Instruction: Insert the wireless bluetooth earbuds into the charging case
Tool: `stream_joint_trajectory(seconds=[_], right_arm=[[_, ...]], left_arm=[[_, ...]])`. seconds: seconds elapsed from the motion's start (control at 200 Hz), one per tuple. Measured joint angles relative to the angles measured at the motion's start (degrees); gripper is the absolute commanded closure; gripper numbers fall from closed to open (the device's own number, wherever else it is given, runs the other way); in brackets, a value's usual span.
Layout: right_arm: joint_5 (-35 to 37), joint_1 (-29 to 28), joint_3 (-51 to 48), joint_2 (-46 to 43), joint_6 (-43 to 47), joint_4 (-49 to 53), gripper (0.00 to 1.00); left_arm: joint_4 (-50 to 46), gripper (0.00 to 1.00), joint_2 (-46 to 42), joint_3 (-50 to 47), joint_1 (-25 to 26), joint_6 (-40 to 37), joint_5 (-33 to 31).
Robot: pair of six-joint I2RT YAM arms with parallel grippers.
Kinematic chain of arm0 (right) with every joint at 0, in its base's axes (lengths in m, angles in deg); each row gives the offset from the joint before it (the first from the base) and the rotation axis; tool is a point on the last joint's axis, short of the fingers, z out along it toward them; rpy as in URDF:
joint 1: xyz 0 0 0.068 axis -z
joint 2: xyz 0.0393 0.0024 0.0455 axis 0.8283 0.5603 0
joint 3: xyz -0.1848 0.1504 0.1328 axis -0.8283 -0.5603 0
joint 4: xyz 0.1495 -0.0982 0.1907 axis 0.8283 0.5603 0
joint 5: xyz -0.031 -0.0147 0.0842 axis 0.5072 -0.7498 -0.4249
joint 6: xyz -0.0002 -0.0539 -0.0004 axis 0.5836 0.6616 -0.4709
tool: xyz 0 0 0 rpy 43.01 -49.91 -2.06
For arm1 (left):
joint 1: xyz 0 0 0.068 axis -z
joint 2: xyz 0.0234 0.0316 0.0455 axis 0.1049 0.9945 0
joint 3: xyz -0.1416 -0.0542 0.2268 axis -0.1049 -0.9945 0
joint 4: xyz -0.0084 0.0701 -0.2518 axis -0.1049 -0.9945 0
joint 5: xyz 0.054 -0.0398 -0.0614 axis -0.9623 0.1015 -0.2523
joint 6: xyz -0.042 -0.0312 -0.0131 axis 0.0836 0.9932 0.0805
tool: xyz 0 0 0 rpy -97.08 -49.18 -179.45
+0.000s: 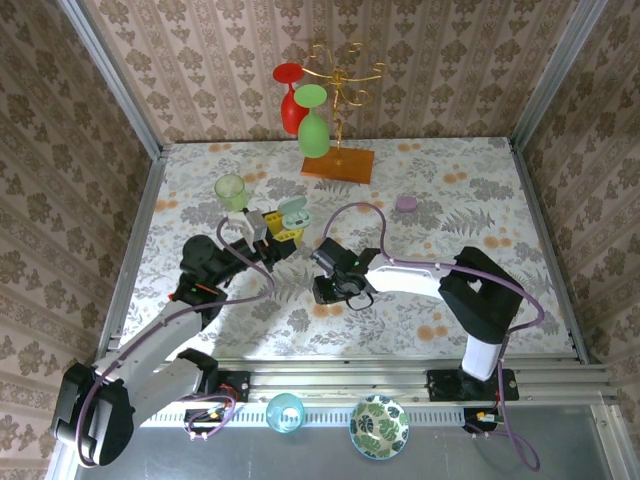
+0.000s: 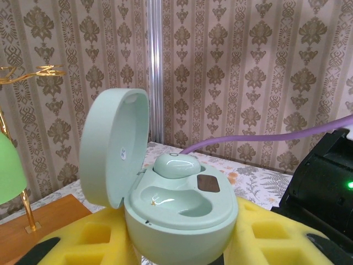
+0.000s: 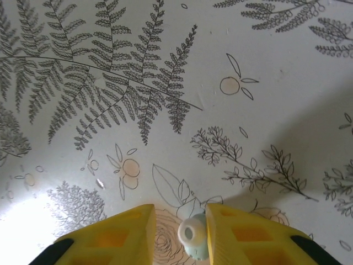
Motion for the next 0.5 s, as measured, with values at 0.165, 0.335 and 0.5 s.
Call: stream_joint_trajectory(seconds=[0.165, 0.335, 0.5], right_arm=[[1.2, 0.0, 0.2, 0.6, 0.6, 1.1, 0.82], [2.3, 0.0, 0.2, 0.6, 1.3, 2.3, 0.85], [2.9, 0.1, 0.2, 0.4, 1.6, 2.4, 0.87]], left_arm=[[-0.2, 0.77, 0.0, 0.0, 0.0, 0.0, -0.1], [-0.4, 0.77, 0.0, 0.0, 0.0, -0.3, -0.1], [-0.4, 0.78, 0.0, 0.0, 0.0, -0.6, -0.1]])
